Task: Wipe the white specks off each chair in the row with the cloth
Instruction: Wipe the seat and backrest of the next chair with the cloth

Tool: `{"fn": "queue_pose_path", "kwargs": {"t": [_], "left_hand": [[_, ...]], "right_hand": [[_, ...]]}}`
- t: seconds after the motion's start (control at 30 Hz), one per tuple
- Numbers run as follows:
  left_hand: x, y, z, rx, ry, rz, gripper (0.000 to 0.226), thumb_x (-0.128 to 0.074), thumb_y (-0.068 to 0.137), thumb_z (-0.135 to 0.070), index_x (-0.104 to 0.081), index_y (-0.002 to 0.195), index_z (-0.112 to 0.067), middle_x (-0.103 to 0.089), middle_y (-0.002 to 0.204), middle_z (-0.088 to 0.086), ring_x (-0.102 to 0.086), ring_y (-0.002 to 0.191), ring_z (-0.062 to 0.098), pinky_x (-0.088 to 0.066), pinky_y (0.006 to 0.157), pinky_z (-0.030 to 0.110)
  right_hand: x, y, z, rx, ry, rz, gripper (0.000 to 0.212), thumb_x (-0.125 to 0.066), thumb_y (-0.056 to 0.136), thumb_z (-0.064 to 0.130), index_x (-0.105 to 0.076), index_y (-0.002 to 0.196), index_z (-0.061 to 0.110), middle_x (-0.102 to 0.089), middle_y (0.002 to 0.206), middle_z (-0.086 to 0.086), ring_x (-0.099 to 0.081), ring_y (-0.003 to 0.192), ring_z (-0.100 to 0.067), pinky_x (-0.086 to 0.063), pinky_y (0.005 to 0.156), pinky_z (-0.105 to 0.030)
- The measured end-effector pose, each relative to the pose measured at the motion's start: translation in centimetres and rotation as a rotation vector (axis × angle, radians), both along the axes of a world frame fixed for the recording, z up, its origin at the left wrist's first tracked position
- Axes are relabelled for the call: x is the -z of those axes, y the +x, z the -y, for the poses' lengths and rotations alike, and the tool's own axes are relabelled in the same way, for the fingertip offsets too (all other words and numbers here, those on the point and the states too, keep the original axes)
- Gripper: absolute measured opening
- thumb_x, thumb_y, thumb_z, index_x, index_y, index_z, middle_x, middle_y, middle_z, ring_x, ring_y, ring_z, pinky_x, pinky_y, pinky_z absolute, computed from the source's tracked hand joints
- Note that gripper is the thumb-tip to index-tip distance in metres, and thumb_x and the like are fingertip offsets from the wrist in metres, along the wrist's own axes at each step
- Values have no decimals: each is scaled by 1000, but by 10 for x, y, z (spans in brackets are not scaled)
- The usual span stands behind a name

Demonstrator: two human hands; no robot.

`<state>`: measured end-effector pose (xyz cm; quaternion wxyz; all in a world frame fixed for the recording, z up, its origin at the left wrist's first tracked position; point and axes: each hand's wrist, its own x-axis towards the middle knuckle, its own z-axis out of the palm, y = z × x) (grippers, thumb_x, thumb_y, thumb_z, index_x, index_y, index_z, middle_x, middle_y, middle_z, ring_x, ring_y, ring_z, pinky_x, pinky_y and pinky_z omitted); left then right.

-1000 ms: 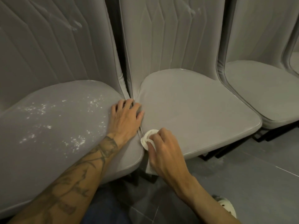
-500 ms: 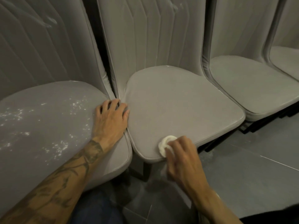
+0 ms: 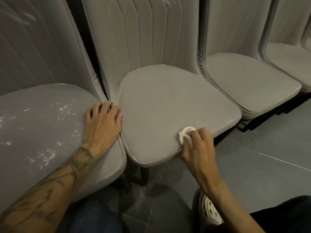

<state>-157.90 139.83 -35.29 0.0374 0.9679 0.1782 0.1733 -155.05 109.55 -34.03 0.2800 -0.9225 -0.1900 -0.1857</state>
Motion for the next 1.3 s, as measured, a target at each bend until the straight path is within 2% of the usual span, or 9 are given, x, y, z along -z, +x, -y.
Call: {"fn": "queue_pose_path", "kwargs": {"t": [0.1, 0.23, 0.47, 0.57, 0.67, 0.77, 0.9, 1.07, 1.3], "left_hand": [[-1, 0, 1, -5, -1, 4, 29, -51, 103, -40, -63, 126, -25, -55, 140, 4, -47, 126, 31, -37, 100, 53], [-1, -1, 0, 9, -4, 18, 28, -54, 103, -38, -63, 126, -23, -56, 139, 5, -47, 124, 33, -38, 99, 54], [-1, 0, 1, 11, -14, 27, 29, -56, 103, -37, -64, 127, -23, -56, 141, 7, -47, 127, 35, -38, 102, 55], [1, 0, 1, 10, -3, 43, 28, -58, 102, -36, -65, 125, -22, -57, 140, 7, -47, 125, 35, -38, 100, 55], [1, 0, 1, 15, 5, 45, 29, -60, 101, -35, -65, 126, -22, -57, 139, 7, -47, 124, 35, -38, 100, 55], [0, 0, 2, 13, 10, 52, 28, -58, 102, -36, -65, 126, -22, -57, 139, 7, -48, 124, 35, -38, 99, 55], [0, -1, 2, 11, 7, 52, 28, -56, 103, -36, -65, 126, -22, -58, 139, 6, -48, 123, 34, -38, 98, 53], [0, -2, 1, 13, -7, 49, 28, -56, 103, -37, -66, 126, -23, -58, 139, 6, -48, 125, 34, -38, 99, 53], [4, -1, -1, 10, -2, 67, 33, -44, 105, -41, -64, 126, -26, -57, 138, 3, -48, 124, 32, -39, 97, 53]], "right_hand": [[7, -34, -36, -101, 30, -61, 10, -56, 97, 20, -57, 90, 12, -43, 98, 2, -41, 86, -14, -39, 75, -30], [10, -34, -23, -249, -39, -22, 12, -54, 99, 18, -58, 91, 11, -46, 96, -2, -45, 84, -20, -44, 74, -37], [6, 29, 9, 122, 83, -4, 16, -58, 95, 15, -52, 82, 8, -43, 90, -3, -43, 81, -21, -45, 75, -44], [10, -10, -15, -8, 92, -28, 13, -56, 98, 17, -55, 88, 9, -43, 96, -1, -42, 85, -17, -40, 77, -29], [11, 4, 5, -124, -27, 24, 13, -50, 99, 12, -55, 86, 9, -43, 94, -2, -43, 84, -21, -39, 75, -35], [5, 65, 41, -4, -132, 136, 13, -51, 88, 2, -50, 79, 11, -43, 80, -8, -40, 77, -26, -36, 68, -41], [2, 96, 40, 258, -8, 29, 17, -54, 93, 7, -54, 77, 1, -45, 82, -14, -48, 81, -35, -30, 72, -36], [18, 31, 19, 91, 25, -19, 17, -53, 99, 14, -53, 84, 5, -43, 93, -6, -44, 82, -22, -37, 77, -31], [8, 148, 87, 346, -54, -68, 25, -49, 95, 16, -61, 88, -5, -55, 96, -29, -47, 93, -40, -38, 86, -43]]}}
